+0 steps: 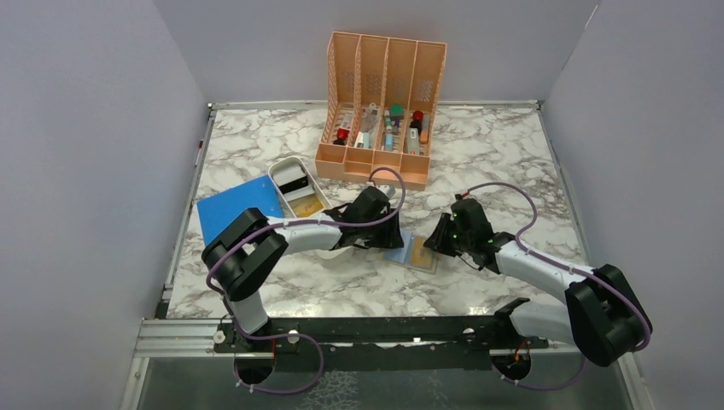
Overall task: Put the credit cards into the card holder
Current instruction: Turn over the card slot in the card holder, then pick up the credit card from the storage box.
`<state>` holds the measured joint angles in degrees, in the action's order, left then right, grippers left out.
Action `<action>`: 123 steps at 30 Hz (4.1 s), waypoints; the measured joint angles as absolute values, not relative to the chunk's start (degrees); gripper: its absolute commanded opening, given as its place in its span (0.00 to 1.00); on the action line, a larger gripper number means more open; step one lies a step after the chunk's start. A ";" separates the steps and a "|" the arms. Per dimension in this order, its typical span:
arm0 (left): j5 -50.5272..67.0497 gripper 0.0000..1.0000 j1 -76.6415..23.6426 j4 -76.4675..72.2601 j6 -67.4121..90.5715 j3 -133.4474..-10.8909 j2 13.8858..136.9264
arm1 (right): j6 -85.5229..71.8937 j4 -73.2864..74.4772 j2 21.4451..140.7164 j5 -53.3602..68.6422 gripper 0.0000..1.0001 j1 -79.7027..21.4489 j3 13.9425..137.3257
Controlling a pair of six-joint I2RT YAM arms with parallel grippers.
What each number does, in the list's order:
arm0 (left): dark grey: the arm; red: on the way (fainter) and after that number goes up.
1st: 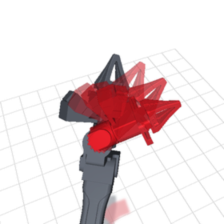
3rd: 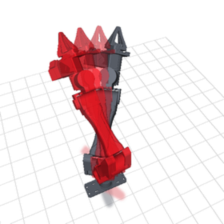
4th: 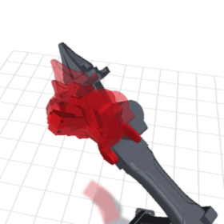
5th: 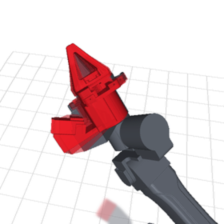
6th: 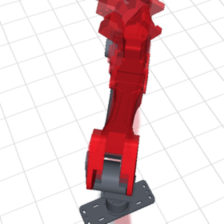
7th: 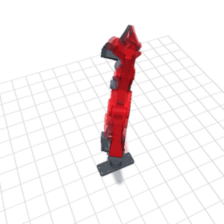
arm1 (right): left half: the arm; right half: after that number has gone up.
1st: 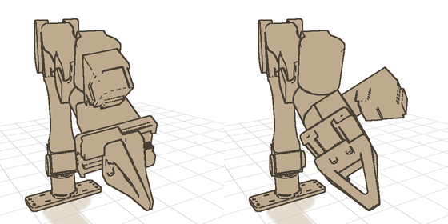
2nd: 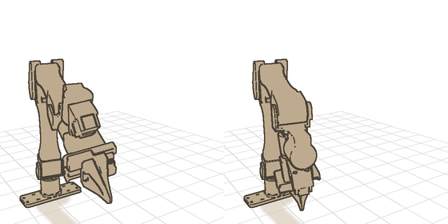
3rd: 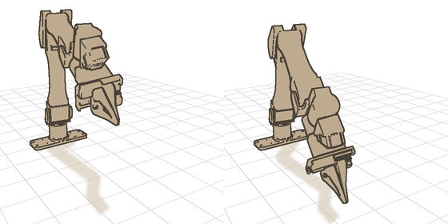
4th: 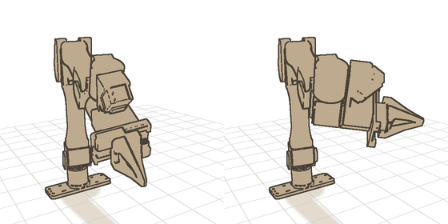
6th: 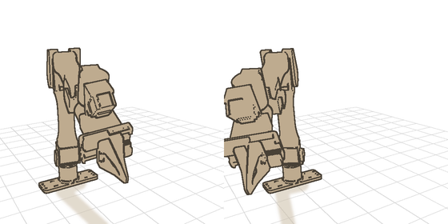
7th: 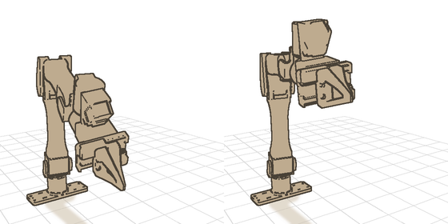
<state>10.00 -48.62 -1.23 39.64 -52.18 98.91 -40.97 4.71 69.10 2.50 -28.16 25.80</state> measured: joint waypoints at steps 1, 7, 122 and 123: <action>10.00 0.52 -48.73 -1.28 39.77 -52.18 98.91 | -40.99 4.62 69.12 2.50 0.29 -28.16 25.78; 9.98 0.47 -49.50 -1.63 40.75 -52.27 98.91 | -41.01 4.32 69.34 2.48 0.29 -28.16 25.80; -18.02 0.68 -24.36 6.79 -45.21 -54.76 94.89 | -34.39 12.82 58.61 12.93 0.34 -28.16 27.22; -18.70 0.67 -24.36 5.74 -45.78 -54.65 94.98 | -34.39 12.91 58.61 12.91 0.34 -28.16 27.22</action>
<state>-18.70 -24.36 5.74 -45.78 -54.65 94.98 -34.39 12.91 58.61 12.91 -28.16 27.22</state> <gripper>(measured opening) 0.716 0.343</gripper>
